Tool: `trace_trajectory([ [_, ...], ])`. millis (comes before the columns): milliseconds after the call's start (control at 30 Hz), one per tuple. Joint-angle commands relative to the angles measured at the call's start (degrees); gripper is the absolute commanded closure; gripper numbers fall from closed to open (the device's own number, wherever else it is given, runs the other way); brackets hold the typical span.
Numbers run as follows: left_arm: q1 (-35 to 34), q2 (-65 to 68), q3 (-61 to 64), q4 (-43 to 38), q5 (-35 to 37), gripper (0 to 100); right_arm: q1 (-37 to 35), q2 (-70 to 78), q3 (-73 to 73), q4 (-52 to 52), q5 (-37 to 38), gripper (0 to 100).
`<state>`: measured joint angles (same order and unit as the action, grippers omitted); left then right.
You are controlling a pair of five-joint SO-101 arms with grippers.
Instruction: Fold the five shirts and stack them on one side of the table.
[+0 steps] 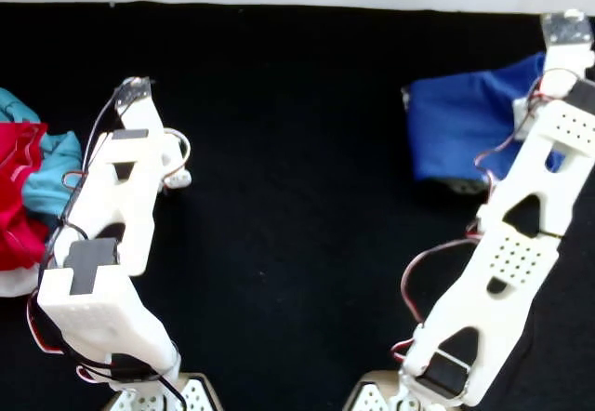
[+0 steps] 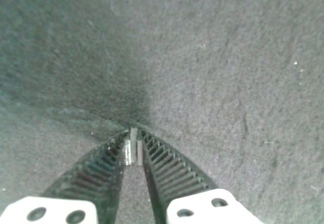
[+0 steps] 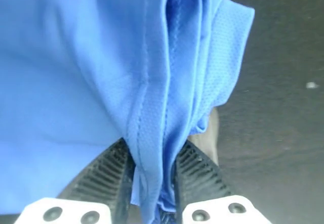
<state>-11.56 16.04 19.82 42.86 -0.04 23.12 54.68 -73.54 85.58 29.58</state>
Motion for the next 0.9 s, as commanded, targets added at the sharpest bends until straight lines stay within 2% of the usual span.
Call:
trace_trajectory([
  [0,-0.4,-0.9,0.0,-2.4,0.4,99,0.6,1.2,-2.6,-2.6,0.7,99.3],
  [100,-0.4,-0.9,0.0,-2.4,0.4,99,0.7,2.2,-2.6,-3.0,0.7,94.2],
  [200,-0.4,-0.9,0.0,-2.4,0.4,99,0.7,2.2,-3.0,-2.9,0.4,77.9],
  [267,-0.4,-0.9,0.0,-2.4,0.4,99,0.7,1.2,-4.3,-3.0,0.4,72.1],
  [433,-0.4,-0.9,0.0,-2.4,0.4,99,-0.1,-0.9,-10.2,-4.5,-0.7,74.3],
  [633,-0.4,-0.9,0.0,-2.4,0.4,99,-2.5,-2.8,-14.8,-3.6,-8.7,76.8],
  [667,-0.4,-0.9,0.0,-2.4,0.4,99,-3.5,-2.6,-14.7,-1.5,-9.1,82.3],
  [733,-0.4,-0.9,0.0,-2.4,0.4,99,-4.6,-1.2,-13.8,0.1,-9.0,99.6],
  [800,-0.4,-0.9,0.0,-2.4,0.4,99,-4.6,1.5,-12.7,-1.3,-9.0,94.4],
  [867,-0.4,-0.9,0.0,-2.4,0.4,99,-4.0,4.6,-12.0,-4.4,-9.1,94.4],
])
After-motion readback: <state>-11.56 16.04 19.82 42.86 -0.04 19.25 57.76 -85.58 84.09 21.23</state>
